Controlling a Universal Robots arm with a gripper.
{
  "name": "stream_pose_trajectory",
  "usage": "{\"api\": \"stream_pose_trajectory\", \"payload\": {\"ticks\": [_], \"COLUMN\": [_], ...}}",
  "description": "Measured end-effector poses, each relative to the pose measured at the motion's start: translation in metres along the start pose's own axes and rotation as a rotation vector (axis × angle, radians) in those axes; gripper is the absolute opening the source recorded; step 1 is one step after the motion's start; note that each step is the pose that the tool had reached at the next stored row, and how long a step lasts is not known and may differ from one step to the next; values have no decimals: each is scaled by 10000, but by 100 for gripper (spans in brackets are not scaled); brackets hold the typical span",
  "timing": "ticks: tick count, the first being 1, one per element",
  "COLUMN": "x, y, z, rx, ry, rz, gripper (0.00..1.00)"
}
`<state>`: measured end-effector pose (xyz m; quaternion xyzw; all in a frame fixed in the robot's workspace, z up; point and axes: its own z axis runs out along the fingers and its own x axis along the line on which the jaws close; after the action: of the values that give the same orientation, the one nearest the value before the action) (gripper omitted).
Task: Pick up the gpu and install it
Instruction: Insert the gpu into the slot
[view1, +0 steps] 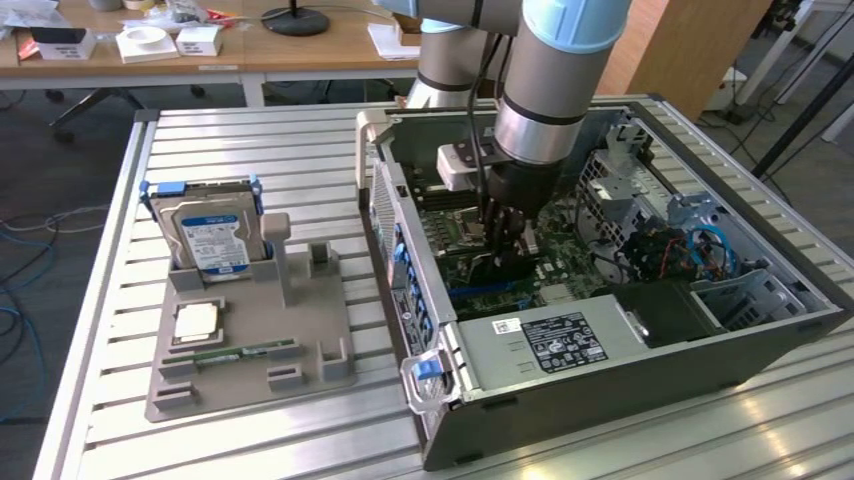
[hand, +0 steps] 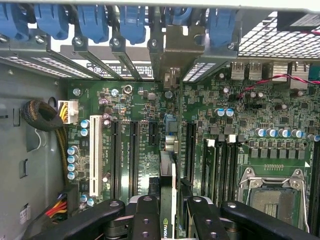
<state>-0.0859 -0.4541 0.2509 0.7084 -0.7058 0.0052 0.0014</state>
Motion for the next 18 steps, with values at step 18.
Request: {"api": "stream_pose_trajectory", "payload": {"ticks": [18], "x": [0], "y": [3], "z": [8], "rx": [3], "ry": [-3], "rz": [-3], "gripper": [26]}}
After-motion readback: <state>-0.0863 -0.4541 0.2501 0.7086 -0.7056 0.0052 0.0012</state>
